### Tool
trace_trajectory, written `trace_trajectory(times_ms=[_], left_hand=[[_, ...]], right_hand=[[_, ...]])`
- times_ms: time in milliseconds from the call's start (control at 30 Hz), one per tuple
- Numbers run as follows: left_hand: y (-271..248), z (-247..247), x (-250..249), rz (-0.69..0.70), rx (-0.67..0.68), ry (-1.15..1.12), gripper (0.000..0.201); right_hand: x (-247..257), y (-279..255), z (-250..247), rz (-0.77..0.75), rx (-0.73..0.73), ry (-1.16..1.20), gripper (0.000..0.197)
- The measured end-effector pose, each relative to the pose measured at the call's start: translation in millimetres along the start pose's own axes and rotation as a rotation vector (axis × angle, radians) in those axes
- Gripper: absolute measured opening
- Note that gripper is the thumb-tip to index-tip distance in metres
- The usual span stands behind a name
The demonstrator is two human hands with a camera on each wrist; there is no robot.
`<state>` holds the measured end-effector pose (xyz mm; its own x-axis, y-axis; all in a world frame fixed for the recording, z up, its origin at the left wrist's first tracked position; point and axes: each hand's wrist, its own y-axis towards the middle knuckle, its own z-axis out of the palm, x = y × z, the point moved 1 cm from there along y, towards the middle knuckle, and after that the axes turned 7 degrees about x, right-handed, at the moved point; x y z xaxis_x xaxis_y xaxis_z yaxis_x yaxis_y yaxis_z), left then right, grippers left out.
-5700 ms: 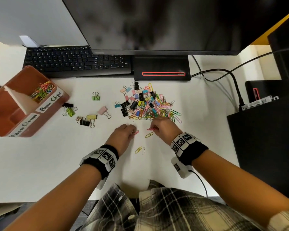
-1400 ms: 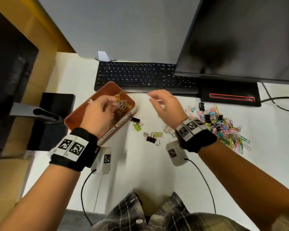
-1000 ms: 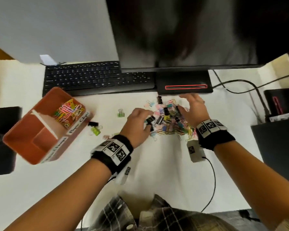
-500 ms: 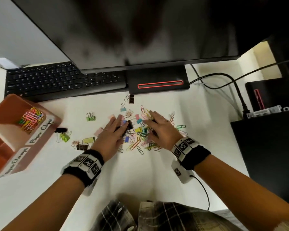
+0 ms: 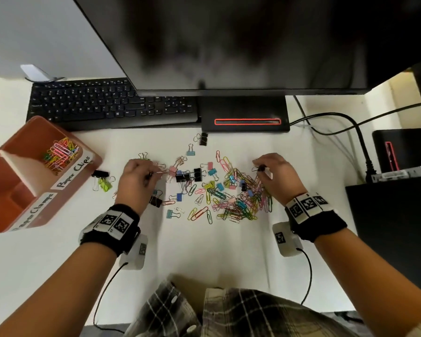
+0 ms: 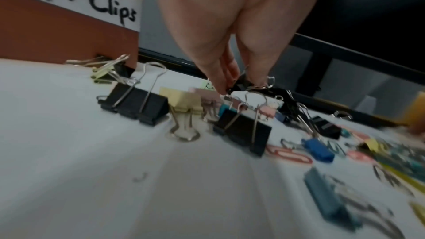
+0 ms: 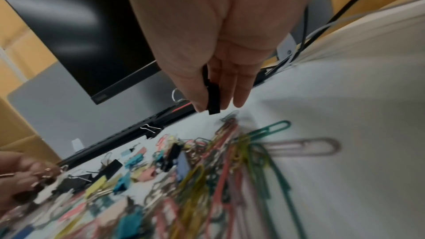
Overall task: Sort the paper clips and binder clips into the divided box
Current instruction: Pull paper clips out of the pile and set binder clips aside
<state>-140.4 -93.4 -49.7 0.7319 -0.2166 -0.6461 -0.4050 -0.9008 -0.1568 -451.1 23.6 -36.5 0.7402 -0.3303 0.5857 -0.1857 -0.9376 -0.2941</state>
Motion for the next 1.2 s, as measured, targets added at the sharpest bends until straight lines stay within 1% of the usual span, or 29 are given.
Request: trace_trajectory(times_ms=[67,100,133,200,233,267,300,367,433,467,500,533,600,667,767,867,933,1000,1067,1100,1200], left_hand=[[1.1,-5.8,-1.8,-0.085,-0.006,-0.036,0.022],[0.9,-7.8,-4.0,-0.091,-0.009,-0.016,0.028],[0.3,-9.1,-7.6,-0.062,-0.026,0.026,0.032],[-4.6,-9.7,-18.9,0.053,-0.061,0.120,0.028],[-8.4,-7.4,-25.5,0.101,-0.040,0.148,0.022],[-12.6,-3.2,-30.9,0.121,0.017,0.152,0.019],[-16.5,2.9,-35.8,0.105,0.094,0.137,0.020],[-20.8,17.6,-43.7,0.001,0.217,0.098,0.036],[-18.1,30.8,-47.7,-0.080,0.261,0.092,0.055],[-14.4,35.3,-48.9,-0.092,0.271,0.102,0.061],[-10.0,38.9,-49.4,-0.093,0.281,0.119,0.061],[-5.5,41.2,-49.6,-0.093,0.287,0.132,0.054],[2.8,41.6,-49.7,-0.097,0.279,0.121,0.033],[8.0,38.7,-50.0,-0.097,0.247,0.073,0.026],[13.9,26.8,-49.2,-0.103,0.144,0.005,0.028],[15.0,16.0,-40.1,-0.125,0.065,-0.012,0.038],[10.8,13.2,-36.5,-0.086,0.016,0.025,0.036],[3.1,15.8,-38.3,0.002,0.040,0.111,0.025],[-4.3,23.0,-40.3,0.075,0.128,0.188,0.023],[-6.1,27.5,-40.1,0.084,0.165,0.216,0.026],[-5.6,37.1,-41.6,0.047,0.242,0.234,0.031]], right_hand=[[0.5,1.4,-1.9,0.062,0.005,-0.082,0.034],[6.0,2.6,-2.3,0.061,-0.019,-0.098,0.034],[13.5,4.6,-2.1,0.034,-0.049,-0.086,0.034],[33.2,11.5,1.2,-0.038,-0.055,-0.025,0.034],[42.9,16.3,4.4,-0.046,-0.011,-0.001,0.037],[51.0,21.8,8.8,-0.030,0.054,0.007,0.040],[57.3,27.4,14.1,0.002,0.117,-0.007,0.044],[65.7,37.7,25.0,0.091,0.206,-0.075,0.050],[71.0,44.4,34.2,0.165,0.243,-0.118,0.054],[72.9,46.7,37.2,0.183,0.248,-0.118,0.053],[74.0,48.8,39.8,0.188,0.248,-0.108,0.051],[74.4,50.0,41.9,0.189,0.249,-0.095,0.050],[72.8,51.5,43.7,0.189,0.256,-0.064,0.045],[67.4,52.5,43.8,0.203,0.273,-0.026,0.041],[59.6,51.3,43.0,0.217,0.294,0.007,0.030],[55.2,47.8,42.2,0.207,0.285,0.002,0.020],[53.6,46.9,39.6,0.196,0.305,-0.017,0.018],[53.1,47.2,35.2,0.172,0.314,-0.018,0.017],[54.8,47.9,29.3,0.142,0.278,0.001,0.012],[55.7,49.2,26.6,0.128,0.256,0.011,0.009],[61.5,56.2,20.7,0.105,0.210,0.014,0.006]])
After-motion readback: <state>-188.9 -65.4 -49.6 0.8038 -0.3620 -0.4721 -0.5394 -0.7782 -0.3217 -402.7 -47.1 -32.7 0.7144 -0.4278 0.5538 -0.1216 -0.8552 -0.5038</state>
